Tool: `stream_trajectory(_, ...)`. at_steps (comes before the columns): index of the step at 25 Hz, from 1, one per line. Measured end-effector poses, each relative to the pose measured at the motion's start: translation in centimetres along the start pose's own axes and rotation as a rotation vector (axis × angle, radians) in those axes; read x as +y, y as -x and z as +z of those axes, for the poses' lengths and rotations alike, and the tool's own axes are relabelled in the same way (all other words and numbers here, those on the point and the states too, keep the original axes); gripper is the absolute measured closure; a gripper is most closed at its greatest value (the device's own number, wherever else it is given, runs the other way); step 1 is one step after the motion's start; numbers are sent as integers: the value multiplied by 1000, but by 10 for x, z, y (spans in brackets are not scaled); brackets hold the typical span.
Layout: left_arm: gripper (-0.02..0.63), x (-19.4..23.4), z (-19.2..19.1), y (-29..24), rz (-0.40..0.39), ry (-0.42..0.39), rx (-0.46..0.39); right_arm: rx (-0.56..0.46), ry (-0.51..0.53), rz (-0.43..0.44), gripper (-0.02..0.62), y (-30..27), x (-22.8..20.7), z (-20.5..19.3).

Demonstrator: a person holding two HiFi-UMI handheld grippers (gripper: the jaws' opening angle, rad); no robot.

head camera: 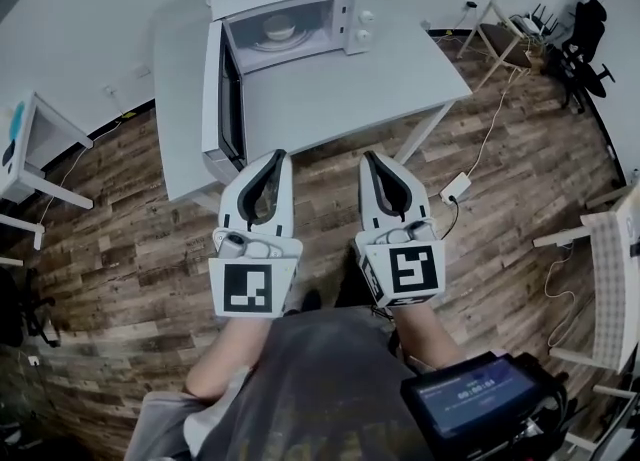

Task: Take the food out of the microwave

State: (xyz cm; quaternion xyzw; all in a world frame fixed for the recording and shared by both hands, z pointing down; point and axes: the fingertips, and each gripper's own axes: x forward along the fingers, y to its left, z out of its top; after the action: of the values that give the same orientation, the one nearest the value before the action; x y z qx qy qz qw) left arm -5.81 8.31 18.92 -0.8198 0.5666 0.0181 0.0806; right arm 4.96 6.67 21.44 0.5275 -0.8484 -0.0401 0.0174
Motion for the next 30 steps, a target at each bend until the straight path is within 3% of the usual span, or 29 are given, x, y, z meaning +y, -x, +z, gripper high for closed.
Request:
stream_trajectory(5, 598, 2, -8, -36, 34, -4, 21, 2, 40, 26, 586, -25, -25, -3)
stream_trajectory(15, 598, 13, -27, -114, 131, -18, 72, 22, 4, 140, 586, -100, -76, -18)
stream_trajectory(30, 598, 22, -19, -170, 309, -55, 60, -22, 7, 330, 586, -165, -110, -10)
